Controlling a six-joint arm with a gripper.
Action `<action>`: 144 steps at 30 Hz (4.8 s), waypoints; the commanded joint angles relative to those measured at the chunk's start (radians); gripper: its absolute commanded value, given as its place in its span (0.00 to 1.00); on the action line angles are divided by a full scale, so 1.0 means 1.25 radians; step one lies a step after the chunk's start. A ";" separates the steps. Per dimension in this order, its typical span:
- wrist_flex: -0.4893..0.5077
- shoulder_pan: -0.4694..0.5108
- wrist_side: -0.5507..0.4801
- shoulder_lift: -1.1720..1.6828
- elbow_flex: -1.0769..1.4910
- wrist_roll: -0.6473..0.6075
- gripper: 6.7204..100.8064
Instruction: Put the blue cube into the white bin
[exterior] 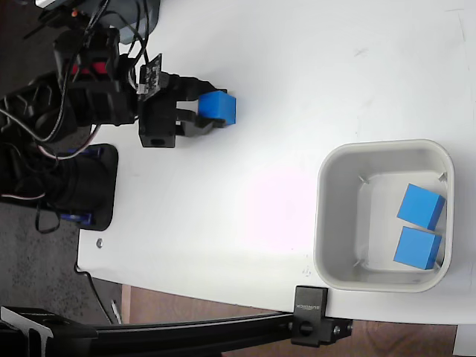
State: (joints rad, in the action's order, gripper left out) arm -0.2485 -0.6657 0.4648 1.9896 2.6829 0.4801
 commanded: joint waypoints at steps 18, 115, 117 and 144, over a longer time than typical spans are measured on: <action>-0.131 0.633 -0.474 -0.303 -0.793 -0.432 0.39; -0.421 0.578 -0.407 0.852 0.249 -0.356 0.99; -0.421 0.578 -0.407 0.852 0.249 -0.356 0.99; -0.421 0.578 -0.407 0.852 0.249 -0.356 0.99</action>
State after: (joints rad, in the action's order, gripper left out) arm -0.7839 0.0614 -0.0537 3.0296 3.0204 0.0337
